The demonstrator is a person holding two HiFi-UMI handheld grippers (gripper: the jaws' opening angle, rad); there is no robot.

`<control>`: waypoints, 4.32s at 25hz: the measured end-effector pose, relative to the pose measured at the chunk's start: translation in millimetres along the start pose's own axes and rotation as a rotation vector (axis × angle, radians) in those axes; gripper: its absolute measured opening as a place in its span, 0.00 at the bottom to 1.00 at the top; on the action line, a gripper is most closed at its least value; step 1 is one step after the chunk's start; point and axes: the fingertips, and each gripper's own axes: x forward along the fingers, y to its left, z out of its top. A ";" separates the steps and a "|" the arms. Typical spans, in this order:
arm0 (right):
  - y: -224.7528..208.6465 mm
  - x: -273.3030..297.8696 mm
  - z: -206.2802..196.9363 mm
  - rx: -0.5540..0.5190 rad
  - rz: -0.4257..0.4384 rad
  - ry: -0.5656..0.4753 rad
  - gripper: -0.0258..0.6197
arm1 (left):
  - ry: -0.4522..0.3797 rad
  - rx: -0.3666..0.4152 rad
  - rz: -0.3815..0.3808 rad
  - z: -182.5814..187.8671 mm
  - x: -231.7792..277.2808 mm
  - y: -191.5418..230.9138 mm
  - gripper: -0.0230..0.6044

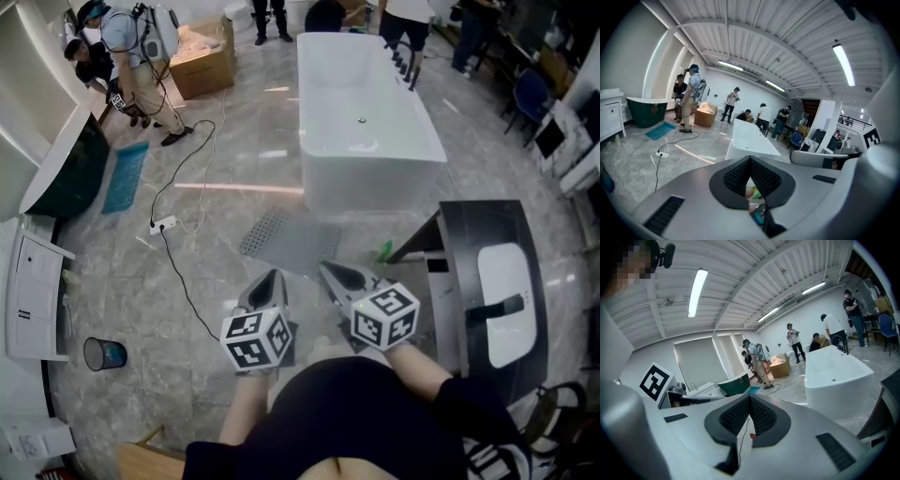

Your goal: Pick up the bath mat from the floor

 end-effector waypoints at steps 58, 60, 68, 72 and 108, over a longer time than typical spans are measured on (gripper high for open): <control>-351.7 254.7 -257.9 0.237 -0.455 0.327 0.06 | 0.479 0.089 -0.092 -185.6 420.0 167.9 0.03; -363.3 262.7 -282.4 0.253 -0.466 0.352 0.06 | 0.505 0.093 -0.086 -207.0 434.2 179.3 0.03; -402.4 275.4 -375.6 0.330 -0.519 0.450 0.06 | 0.605 0.098 -0.070 -287.3 473.2 211.5 0.03; -428.3 283.3 -421.8 0.354 -0.574 0.484 0.06 | 0.656 0.111 -0.070 -329.4 494.3 230.0 0.03; -536.2 354.4 -742.1 0.477 -0.571 0.702 0.44 | 0.727 0.088 -0.032 -546.8 606.4 349.6 0.03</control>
